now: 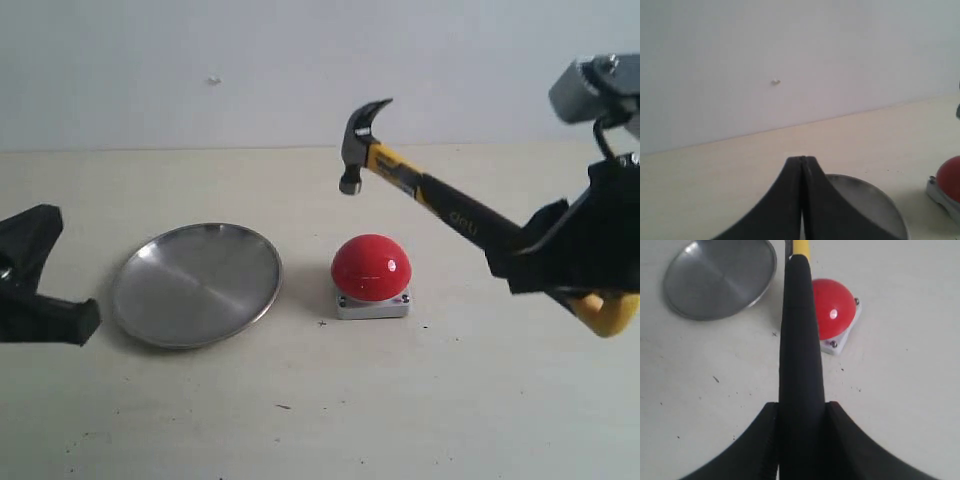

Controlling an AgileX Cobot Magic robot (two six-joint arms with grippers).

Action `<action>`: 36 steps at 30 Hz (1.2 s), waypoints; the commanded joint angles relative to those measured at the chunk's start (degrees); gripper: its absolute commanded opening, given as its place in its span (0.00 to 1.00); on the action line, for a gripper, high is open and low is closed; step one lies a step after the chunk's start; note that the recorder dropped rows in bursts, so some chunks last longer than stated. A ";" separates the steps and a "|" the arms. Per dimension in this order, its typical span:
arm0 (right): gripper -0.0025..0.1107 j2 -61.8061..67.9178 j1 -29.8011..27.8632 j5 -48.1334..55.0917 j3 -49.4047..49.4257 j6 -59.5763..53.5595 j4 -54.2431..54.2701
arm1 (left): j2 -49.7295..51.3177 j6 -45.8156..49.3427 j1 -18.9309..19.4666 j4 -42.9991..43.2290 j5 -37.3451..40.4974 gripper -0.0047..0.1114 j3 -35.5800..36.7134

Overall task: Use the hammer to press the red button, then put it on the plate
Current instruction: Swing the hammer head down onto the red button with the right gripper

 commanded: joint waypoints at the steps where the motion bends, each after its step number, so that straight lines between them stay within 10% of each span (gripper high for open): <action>1: 0.02 -1.54 2.50 -9.39 3.12 6.24 -4.42 | -6.17 -8.89 -0.46 4.50 -2.58 0.04 7.39; 10: 0.02 -1.70 2.49 -13.98 4.22 9.74 -8.45 | -16.42 -10.08 -0.46 7.71 10.02 0.04 8.75; 36: 0.02 -1.75 3.45 -12.94 6.12 13.42 -9.33 | -16.85 -8.53 -0.32 8.54 11.98 0.04 8.75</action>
